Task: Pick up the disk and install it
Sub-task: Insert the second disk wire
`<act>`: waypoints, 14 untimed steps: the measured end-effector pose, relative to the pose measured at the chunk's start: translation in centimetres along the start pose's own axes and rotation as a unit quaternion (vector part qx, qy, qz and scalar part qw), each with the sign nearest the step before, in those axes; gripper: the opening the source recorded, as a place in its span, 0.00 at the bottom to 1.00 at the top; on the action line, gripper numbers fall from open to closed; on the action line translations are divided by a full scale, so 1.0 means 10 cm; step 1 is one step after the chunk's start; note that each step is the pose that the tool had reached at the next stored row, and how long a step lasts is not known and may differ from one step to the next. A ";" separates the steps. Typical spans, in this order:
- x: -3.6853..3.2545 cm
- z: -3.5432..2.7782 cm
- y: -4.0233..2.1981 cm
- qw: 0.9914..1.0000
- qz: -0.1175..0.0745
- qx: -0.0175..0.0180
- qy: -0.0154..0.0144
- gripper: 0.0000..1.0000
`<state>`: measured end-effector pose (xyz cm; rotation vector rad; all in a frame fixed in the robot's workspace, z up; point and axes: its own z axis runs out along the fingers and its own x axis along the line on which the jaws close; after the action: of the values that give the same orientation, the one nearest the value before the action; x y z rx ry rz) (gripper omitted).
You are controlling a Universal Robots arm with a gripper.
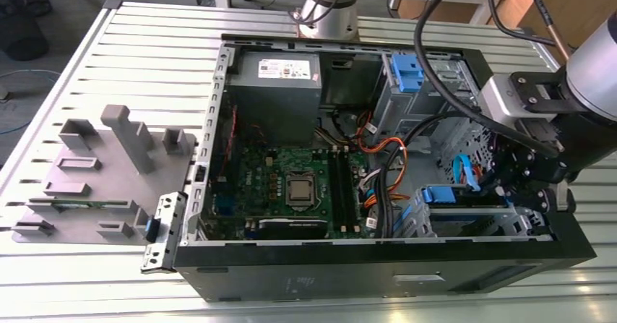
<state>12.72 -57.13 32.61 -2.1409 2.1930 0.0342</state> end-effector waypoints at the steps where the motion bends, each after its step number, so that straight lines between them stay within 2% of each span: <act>1: 0.001 0.001 0.000 1.000 0.000 0.000 0.000 0.17; 2: 0.001 -0.002 0.000 1.000 0.000 0.000 0.000 0.24; 7: 0.000 -0.022 -0.001 1.000 0.000 0.000 0.001 0.24; 14: -0.012 -0.184 -0.007 1.000 0.000 0.000 0.001 0.24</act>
<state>12.72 -57.15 34.46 -2.1419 2.1940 0.0317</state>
